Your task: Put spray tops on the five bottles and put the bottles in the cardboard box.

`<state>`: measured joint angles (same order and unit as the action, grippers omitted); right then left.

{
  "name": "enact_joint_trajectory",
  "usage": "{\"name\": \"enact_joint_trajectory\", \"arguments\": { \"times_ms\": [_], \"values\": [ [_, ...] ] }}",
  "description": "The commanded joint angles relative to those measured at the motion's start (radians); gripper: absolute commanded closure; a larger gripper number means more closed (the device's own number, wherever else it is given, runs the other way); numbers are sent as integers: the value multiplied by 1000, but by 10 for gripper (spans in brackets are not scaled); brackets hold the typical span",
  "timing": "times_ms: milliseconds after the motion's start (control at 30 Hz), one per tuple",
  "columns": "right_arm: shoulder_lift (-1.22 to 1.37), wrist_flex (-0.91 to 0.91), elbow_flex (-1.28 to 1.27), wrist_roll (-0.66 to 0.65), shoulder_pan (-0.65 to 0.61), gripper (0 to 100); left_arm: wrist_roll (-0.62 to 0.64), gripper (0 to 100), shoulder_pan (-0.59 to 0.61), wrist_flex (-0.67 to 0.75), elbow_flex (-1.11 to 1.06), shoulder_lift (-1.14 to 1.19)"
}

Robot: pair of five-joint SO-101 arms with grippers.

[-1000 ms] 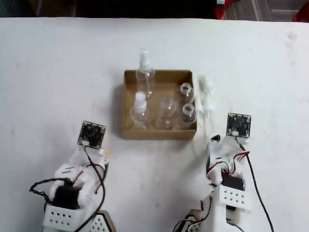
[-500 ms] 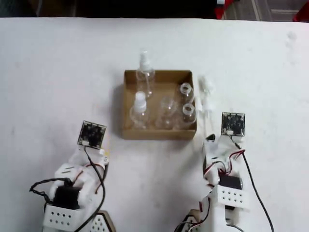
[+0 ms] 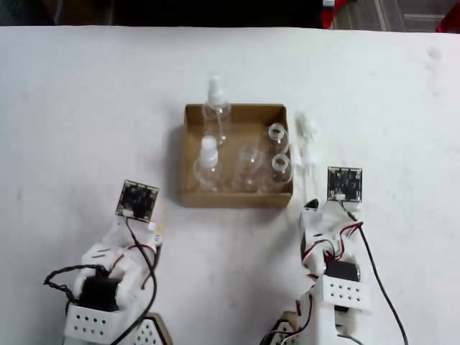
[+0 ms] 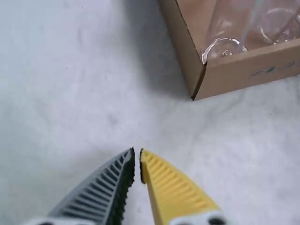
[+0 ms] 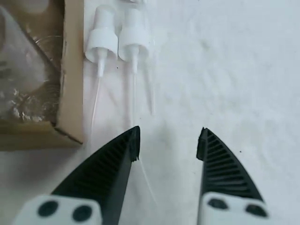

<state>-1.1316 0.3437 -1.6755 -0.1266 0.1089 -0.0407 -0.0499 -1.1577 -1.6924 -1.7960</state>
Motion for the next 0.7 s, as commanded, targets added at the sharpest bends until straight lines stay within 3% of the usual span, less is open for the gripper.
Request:
{"name": "enact_joint_trajectory", "arguments": {
  "times_ms": [0, 167, 500, 667],
  "values": [
    [-12, 4, -9, -14, 1, 815, -12, 976, 4, -6, -2, -7],
    [-12, 4, -9, -8, 13, 818, -12, 976, 4, -6, -2, -7],
    [-12, -94, -9, -6, 289, 818, -12, 976, 2, 2, -2, -7],
    [-12, -124, -8, -14, 312, 817, -12, 976, 2, 2, -2, -7]
  ]
}}
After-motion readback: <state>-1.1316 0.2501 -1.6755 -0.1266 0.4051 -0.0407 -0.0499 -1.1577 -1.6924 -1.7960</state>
